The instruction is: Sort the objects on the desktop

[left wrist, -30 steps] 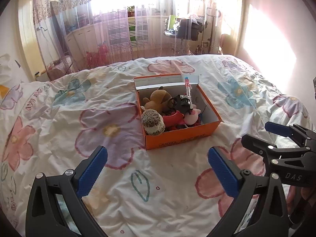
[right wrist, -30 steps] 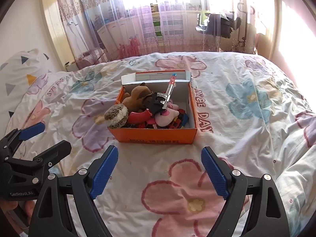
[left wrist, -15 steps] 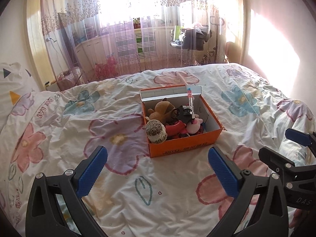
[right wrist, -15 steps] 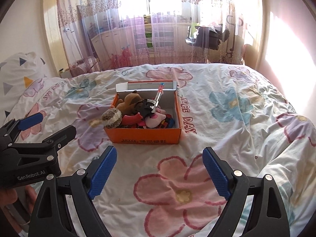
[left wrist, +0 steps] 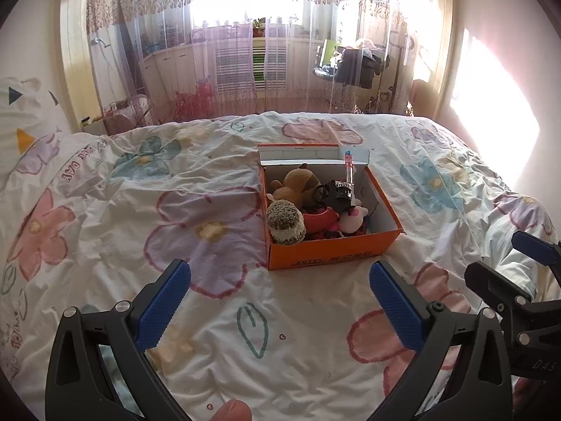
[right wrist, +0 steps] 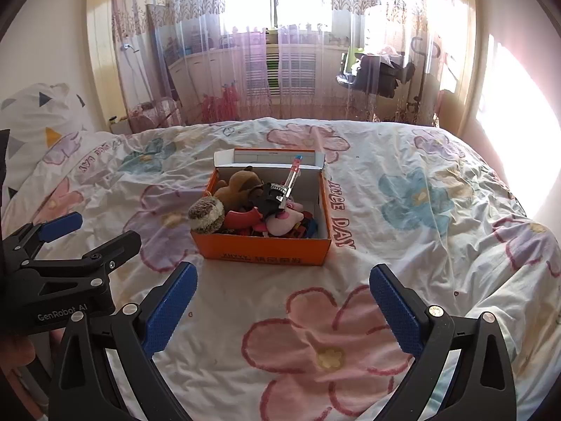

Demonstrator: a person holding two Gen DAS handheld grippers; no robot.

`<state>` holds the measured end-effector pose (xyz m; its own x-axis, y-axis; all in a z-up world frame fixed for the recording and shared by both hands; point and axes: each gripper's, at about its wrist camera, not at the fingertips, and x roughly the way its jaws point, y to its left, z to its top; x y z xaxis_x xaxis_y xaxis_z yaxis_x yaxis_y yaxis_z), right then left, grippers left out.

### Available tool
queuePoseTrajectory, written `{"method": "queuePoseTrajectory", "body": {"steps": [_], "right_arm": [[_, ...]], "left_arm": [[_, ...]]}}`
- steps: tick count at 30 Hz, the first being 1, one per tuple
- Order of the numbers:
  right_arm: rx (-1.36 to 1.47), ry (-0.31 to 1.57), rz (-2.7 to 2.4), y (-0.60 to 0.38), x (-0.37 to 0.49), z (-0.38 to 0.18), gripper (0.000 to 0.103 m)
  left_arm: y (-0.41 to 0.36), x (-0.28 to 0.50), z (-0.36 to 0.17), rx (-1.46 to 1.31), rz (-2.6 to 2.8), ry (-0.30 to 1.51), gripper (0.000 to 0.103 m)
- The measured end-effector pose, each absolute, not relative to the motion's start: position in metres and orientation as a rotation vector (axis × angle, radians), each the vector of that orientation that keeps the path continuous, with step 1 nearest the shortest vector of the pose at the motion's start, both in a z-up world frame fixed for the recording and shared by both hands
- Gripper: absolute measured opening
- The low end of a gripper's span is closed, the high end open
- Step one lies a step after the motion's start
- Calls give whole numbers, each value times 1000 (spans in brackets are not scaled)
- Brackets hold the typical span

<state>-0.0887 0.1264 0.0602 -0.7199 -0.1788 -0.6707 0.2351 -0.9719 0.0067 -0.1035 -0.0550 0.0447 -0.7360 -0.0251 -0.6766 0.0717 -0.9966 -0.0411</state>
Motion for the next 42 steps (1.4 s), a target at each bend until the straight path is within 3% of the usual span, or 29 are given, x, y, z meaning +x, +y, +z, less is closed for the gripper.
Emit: {"method": "queuePoseTrajectory", "body": {"steps": [42], "right_arm": [[1071,157,-2723,120,-123,63,100]], "left_arm": [[-56,-128,44,1178,-2876,180,103]]}}
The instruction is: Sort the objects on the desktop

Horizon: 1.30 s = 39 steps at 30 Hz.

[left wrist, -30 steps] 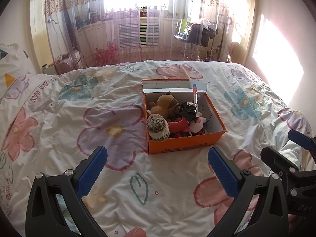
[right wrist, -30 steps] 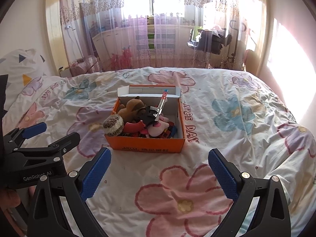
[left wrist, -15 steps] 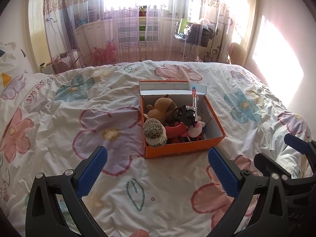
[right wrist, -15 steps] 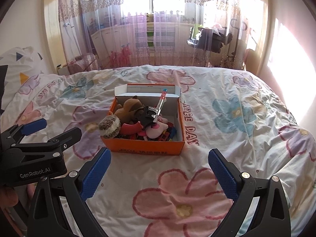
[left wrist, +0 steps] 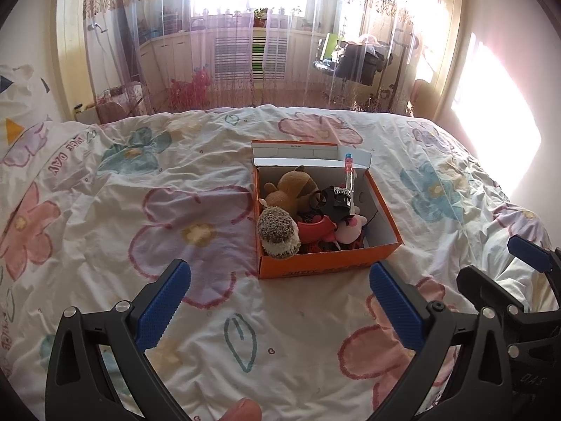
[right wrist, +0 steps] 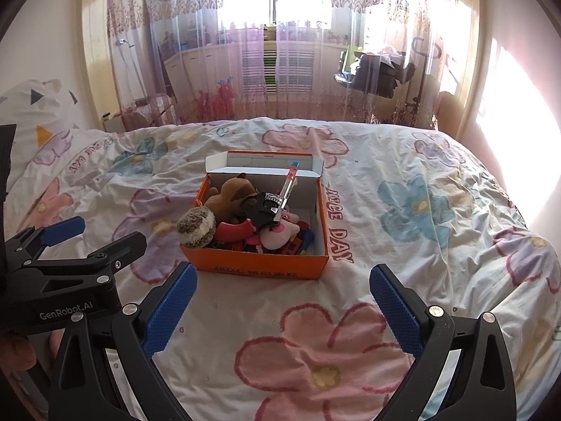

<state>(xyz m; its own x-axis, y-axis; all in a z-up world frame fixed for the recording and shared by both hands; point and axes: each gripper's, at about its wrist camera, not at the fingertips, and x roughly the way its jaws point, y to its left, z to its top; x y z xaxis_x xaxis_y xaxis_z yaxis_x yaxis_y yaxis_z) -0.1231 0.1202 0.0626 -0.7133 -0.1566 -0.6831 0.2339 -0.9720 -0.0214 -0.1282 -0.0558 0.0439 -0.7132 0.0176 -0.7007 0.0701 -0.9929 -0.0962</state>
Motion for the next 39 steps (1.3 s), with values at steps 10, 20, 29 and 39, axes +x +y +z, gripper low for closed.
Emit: {"method": "queuePoseTrajectory", "body": {"steps": [10,20,29,39], "right_arm": [[1062,167,-2722,116,-122,65,100],[1060,172,-2725,117,-121,66,100],[1056,171,-2729,118,-120,66,100],[1055,180,-2730,117,-117,66,100]], "left_arm": [[-63,-129,47,1172,-2865,217,103],[-64,-129,49,1164,-2869,210,103],[-59,-127,52,1151,-2885,160,103],[-59,-127,56,1129,-2869,155,103]]}}
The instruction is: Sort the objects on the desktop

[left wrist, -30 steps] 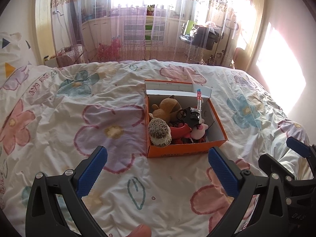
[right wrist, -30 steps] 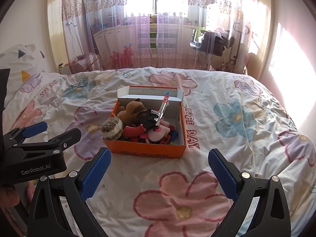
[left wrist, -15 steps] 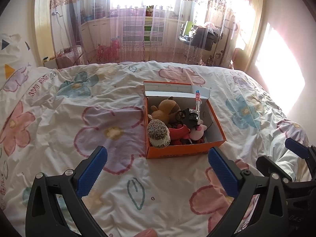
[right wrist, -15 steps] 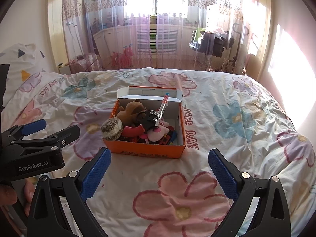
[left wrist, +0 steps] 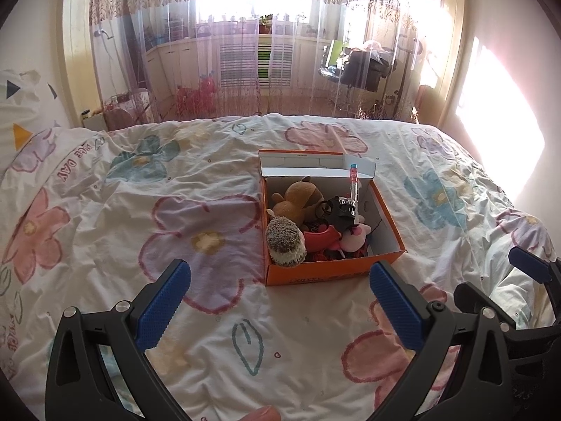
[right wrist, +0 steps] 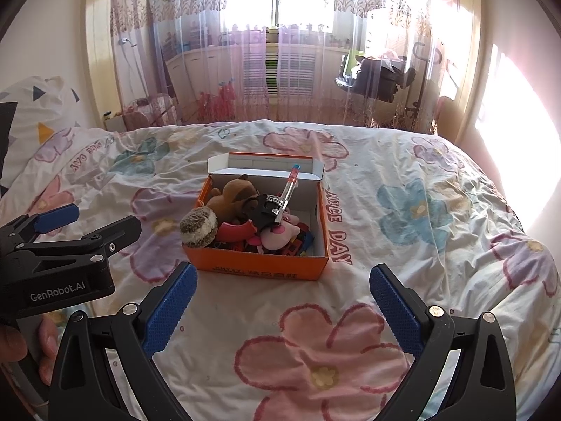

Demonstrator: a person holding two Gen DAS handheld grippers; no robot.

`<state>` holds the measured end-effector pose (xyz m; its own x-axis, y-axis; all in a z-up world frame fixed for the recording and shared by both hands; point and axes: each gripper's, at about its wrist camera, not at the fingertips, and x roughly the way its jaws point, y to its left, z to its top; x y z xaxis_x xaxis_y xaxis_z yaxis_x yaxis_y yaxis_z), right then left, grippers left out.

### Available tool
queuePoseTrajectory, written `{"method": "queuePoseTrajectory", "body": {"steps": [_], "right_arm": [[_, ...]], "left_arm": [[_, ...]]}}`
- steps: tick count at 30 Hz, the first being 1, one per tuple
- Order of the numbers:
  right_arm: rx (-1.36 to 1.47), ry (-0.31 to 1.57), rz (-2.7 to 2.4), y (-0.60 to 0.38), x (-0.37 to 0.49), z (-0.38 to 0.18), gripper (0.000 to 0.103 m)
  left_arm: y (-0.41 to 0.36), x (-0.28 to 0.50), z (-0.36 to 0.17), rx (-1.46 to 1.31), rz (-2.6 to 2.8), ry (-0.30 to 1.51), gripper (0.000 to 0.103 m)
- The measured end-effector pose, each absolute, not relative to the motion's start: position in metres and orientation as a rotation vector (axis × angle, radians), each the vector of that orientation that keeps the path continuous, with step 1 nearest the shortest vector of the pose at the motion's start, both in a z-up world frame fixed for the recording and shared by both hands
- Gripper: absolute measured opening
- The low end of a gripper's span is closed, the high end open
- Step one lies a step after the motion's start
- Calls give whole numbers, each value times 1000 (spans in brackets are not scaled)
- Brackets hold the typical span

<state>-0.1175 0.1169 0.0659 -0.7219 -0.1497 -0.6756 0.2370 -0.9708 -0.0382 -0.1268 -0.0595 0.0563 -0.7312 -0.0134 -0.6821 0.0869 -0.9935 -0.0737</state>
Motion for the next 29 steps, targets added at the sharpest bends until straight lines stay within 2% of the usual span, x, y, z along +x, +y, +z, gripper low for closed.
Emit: {"method": "queuePoseTrajectory", "body": {"steps": [29], "right_arm": [[1061,176,-2722,116,-119,64,100]], "left_arm": [[-61,-120,63,1066,-2873,144,103]]}}
